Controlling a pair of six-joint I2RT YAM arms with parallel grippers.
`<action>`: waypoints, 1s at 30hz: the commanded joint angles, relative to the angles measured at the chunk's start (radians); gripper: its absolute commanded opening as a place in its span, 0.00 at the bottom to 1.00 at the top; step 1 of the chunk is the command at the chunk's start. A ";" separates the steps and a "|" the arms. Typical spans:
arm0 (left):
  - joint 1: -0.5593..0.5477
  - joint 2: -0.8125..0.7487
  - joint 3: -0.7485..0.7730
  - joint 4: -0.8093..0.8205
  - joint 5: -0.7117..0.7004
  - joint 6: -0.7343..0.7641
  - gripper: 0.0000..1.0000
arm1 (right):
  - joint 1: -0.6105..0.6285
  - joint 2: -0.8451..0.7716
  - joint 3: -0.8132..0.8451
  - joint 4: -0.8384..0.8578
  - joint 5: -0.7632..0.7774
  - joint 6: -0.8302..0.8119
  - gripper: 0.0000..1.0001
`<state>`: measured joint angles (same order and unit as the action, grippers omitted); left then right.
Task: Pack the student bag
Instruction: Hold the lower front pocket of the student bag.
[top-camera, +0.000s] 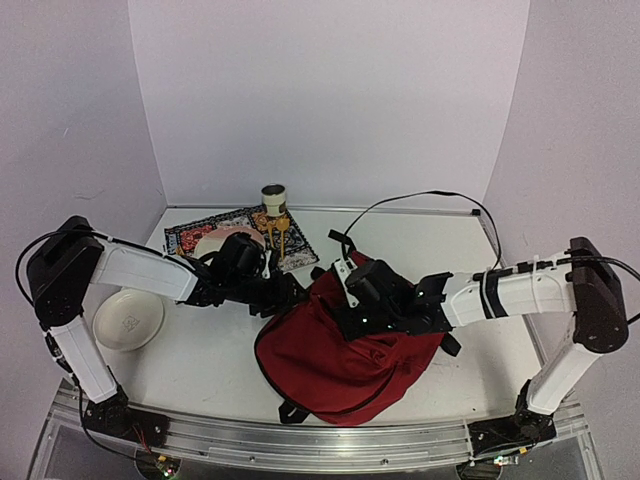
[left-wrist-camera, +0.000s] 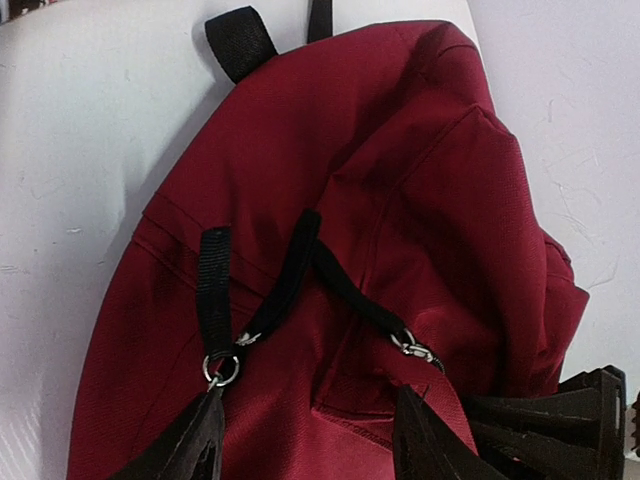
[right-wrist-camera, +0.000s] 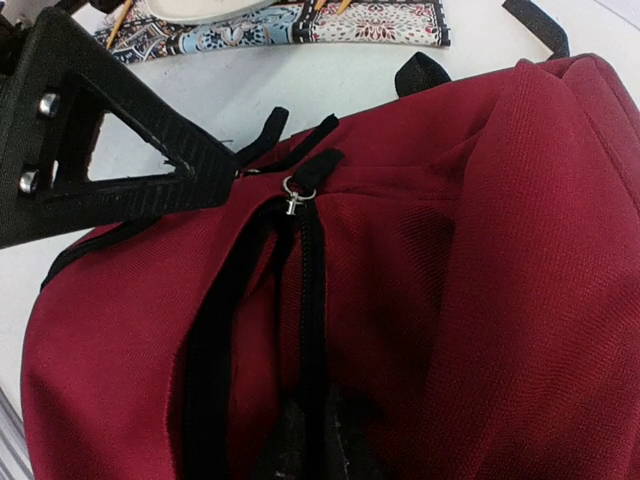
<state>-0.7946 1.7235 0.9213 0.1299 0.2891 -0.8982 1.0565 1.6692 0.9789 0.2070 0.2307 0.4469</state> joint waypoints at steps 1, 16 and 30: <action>0.006 0.030 0.064 0.064 0.057 -0.024 0.58 | 0.002 -0.016 -0.098 0.030 -0.030 0.044 0.05; -0.019 0.111 0.111 0.124 0.164 -0.085 0.43 | 0.002 -0.104 -0.196 0.172 -0.045 0.018 0.03; -0.098 -0.036 -0.014 0.151 0.017 -0.048 0.00 | 0.002 -0.174 -0.104 0.124 -0.063 -0.017 0.06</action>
<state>-0.8672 1.7842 0.9453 0.2378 0.3425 -0.9630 1.0565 1.5513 0.8115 0.3902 0.1707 0.4458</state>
